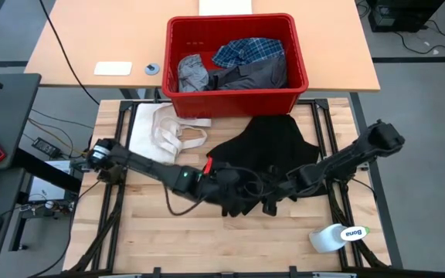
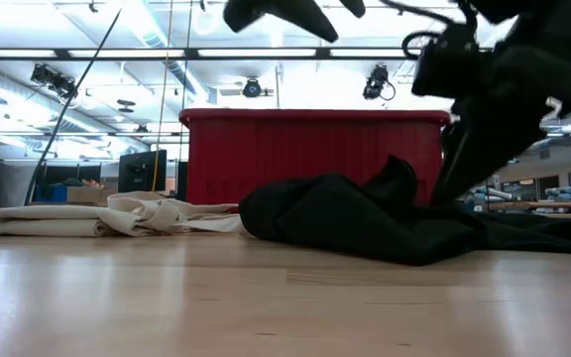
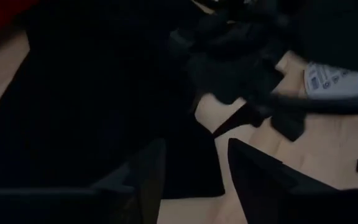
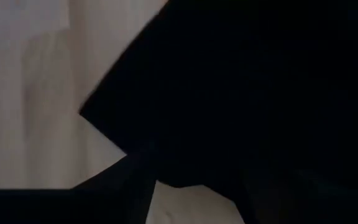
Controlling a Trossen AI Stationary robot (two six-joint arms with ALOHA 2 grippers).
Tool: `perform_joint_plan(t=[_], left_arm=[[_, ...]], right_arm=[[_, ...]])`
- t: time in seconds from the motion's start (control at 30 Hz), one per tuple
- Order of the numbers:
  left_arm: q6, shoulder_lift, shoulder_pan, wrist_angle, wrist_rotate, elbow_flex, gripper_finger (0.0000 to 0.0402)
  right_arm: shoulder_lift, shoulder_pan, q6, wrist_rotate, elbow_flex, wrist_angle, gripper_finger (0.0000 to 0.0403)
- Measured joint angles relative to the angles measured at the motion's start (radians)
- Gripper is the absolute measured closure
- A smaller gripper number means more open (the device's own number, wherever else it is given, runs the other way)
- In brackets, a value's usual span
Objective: Fold Laundry from Bin
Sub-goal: Fold the black shirt
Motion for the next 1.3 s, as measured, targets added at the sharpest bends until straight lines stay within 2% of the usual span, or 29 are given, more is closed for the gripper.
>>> perform_joint_plan(t=[0.1,0.2,0.4,0.63,0.83,1.0,1.2,1.3], left_arm=[[-0.054,0.000,-0.028,-0.008,-0.051,0.000,0.0228],[-0.094,0.000,-0.041,-0.016,-0.056,0.000,0.0228],[-0.139,0.000,-0.073,-0.017,-0.055,0.000,0.0228],[-0.165,0.001,-0.081,-0.025,-0.055,0.000,0.0228],[-0.170,0.001,-0.090,-0.025,-0.054,0.000,0.0228],[-0.148,0.030,-0.080,-0.035,-0.052,0.000,0.0228],[-0.095,0.154,0.050,-0.023,0.074,0.000,0.0228],[-0.070,0.213,0.130,-0.007,0.075,0.000,0.0228]], right_arm=[[0.056,0.000,0.001,0.037,0.000,0.024,0.0162],[0.087,0.000,0.027,0.087,0.000,0.047,0.0181],[0.076,0.000,0.029,0.099,0.000,0.082,0.0268],[0.086,-0.028,0.049,0.028,0.000,0.087,0.0389],[0.083,-0.063,0.082,-0.022,0.000,0.105,0.0397],[0.015,-0.066,0.156,-0.066,0.000,0.051,0.0386],[-0.171,-0.066,0.243,-0.066,0.000,-0.066,0.0376],[-0.260,-0.066,0.259,-0.062,0.000,-0.105,0.0376]])
